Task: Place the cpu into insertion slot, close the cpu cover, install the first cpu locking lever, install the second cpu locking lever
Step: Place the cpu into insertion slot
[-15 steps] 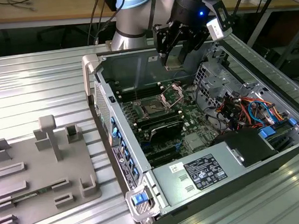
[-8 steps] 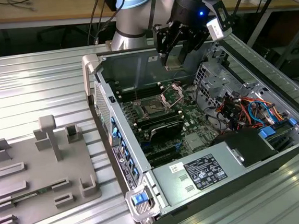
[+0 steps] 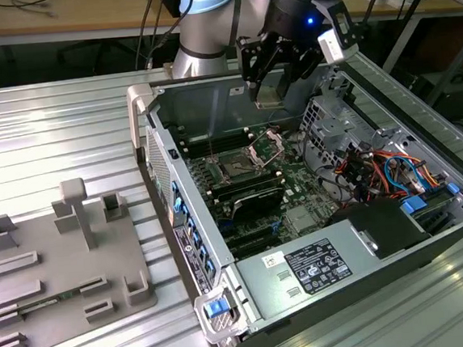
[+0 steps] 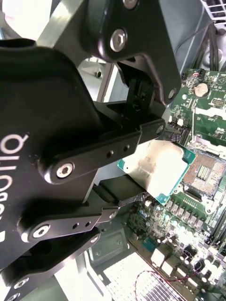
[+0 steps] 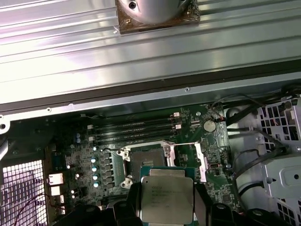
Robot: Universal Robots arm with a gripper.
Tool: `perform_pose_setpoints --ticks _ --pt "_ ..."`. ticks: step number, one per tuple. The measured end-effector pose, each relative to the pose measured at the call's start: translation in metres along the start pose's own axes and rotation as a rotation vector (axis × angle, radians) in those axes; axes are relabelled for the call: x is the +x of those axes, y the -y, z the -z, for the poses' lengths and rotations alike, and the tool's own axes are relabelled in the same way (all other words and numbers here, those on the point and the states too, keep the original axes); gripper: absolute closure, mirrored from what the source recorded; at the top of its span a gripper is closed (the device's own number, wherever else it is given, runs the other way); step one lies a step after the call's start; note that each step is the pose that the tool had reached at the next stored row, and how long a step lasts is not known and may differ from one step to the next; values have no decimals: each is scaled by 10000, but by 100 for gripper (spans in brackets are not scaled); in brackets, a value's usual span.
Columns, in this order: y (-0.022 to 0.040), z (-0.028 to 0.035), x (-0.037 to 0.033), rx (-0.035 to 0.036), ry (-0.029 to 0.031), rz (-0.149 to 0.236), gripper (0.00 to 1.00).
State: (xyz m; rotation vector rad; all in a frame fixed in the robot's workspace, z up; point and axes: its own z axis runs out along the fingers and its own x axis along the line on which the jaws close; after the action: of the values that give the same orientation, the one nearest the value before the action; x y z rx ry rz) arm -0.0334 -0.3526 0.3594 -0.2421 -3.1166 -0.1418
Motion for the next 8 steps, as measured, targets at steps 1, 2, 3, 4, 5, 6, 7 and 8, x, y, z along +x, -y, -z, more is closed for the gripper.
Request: perform_pose_setpoints --ticks 1,2,3,4,5,6,7,8 --pt "0 0 0 -2 8 -96 45" --pt "0 -1 0 -5 20 -220 45" --pt "0 -2 0 -6 26 -301 45" --pt "0 -2 0 -8 36 -404 45" --pt "0 -2 1 -9 39 -436 45" --pt "0 -3 1 -10 40 -445 45" --pt "0 -3 1 -10 40 -446 45" --pt "0 -2 1 -10 40 -447 45"
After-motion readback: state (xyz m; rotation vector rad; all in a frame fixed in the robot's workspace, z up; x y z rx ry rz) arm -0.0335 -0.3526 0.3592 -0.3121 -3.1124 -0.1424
